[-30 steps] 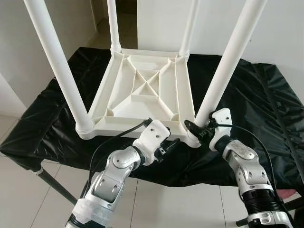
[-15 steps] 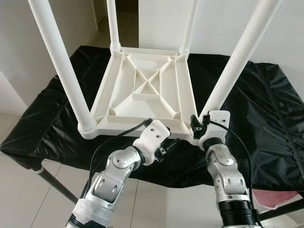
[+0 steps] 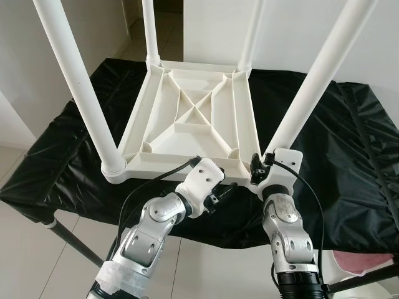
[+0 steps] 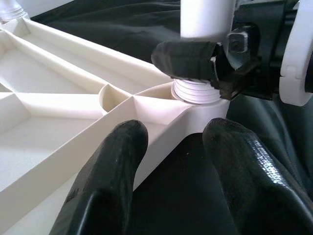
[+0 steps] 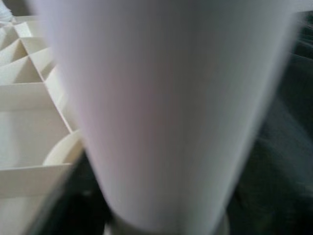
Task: Building children table
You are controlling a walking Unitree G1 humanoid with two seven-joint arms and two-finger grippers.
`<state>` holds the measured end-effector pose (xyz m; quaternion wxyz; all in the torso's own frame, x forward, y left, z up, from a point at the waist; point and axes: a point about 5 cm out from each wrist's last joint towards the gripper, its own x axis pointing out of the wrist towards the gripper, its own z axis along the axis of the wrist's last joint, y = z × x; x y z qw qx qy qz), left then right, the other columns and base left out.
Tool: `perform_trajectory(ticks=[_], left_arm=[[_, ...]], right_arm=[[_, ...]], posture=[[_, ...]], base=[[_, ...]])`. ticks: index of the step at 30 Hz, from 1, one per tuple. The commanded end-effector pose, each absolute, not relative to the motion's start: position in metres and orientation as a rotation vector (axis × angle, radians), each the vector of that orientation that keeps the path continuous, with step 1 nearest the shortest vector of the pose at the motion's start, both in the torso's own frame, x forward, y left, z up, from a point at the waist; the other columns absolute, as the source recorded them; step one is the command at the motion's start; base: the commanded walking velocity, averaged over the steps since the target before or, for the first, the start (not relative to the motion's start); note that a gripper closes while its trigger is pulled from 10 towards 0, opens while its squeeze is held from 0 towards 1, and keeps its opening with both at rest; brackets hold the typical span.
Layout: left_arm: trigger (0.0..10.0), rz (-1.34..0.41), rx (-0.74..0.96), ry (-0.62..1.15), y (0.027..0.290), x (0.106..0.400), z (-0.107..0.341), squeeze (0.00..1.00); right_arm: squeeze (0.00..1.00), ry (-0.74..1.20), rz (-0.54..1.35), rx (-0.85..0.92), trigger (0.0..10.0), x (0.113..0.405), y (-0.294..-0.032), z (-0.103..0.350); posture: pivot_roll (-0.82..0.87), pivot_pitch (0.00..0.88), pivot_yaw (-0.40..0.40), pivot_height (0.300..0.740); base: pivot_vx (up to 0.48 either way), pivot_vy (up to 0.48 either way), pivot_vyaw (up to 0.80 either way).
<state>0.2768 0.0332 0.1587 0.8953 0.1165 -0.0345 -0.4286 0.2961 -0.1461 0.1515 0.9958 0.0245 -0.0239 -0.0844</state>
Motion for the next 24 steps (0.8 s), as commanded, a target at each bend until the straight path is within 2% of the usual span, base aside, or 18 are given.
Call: perform_trajectory(ticks=[1,6,7,8,9,14,18,24], left_arm=[[10.0,-0.844,0.246,-0.064,0.035,0.277,0.156,0.00],[10.0,-0.846,0.247,-0.065,0.034,0.277,0.156,0.00],[10.0,-0.846,0.247,-0.065,0.034,0.277,0.156,0.00],[10.0,-0.848,0.247,-0.065,0.034,0.277,0.155,0.00],[10.0,-0.850,0.247,-0.065,0.033,0.277,0.155,0.00],[10.0,-0.855,0.249,-0.065,0.032,0.277,0.155,0.00],[10.0,-0.861,0.253,-0.061,0.032,0.277,0.154,0.00],[10.0,-0.864,0.274,-0.062,0.033,0.277,0.152,0.00]], right_arm=[[1.00,-0.036,-0.152,0.044,10.0,0.295,-0.148,0.147],[1.00,-0.046,-0.029,0.045,10.0,0.295,-0.146,0.147],[0.92,-0.047,-0.015,0.047,10.0,0.294,-0.146,0.147],[0.44,-0.041,0.023,0.053,10.0,0.294,-0.146,0.146],[0.01,-0.046,0.047,0.041,10.0,0.294,-0.148,0.146],[0.00,-0.061,0.108,-0.023,10.0,0.297,-0.160,0.147],[0.00,-0.067,0.283,-0.078,10.0,0.304,-0.169,0.149],[0.00,-0.085,0.398,-0.130,10.0,0.309,-0.174,0.153]], posture=[[-0.03,0.055,-0.023,0.740],[-0.03,0.051,-0.023,0.740],[-0.03,0.051,-0.023,0.740],[-0.03,0.051,-0.023,0.740],[-0.03,0.049,-0.023,0.740],[-0.04,0.046,-0.021,0.740],[-0.04,0.040,-0.018,0.740],[-0.04,0.037,-0.016,0.740]], base=[[0.000,0.000,0.00],[0.000,0.000,0.00],[0.000,0.000,0.00],[0.000,0.000,0.00],[0.000,0.000,0.00],[0.000,0.000,0.00],[0.000,0.000,0.00],[0.000,0.000,0.00]])
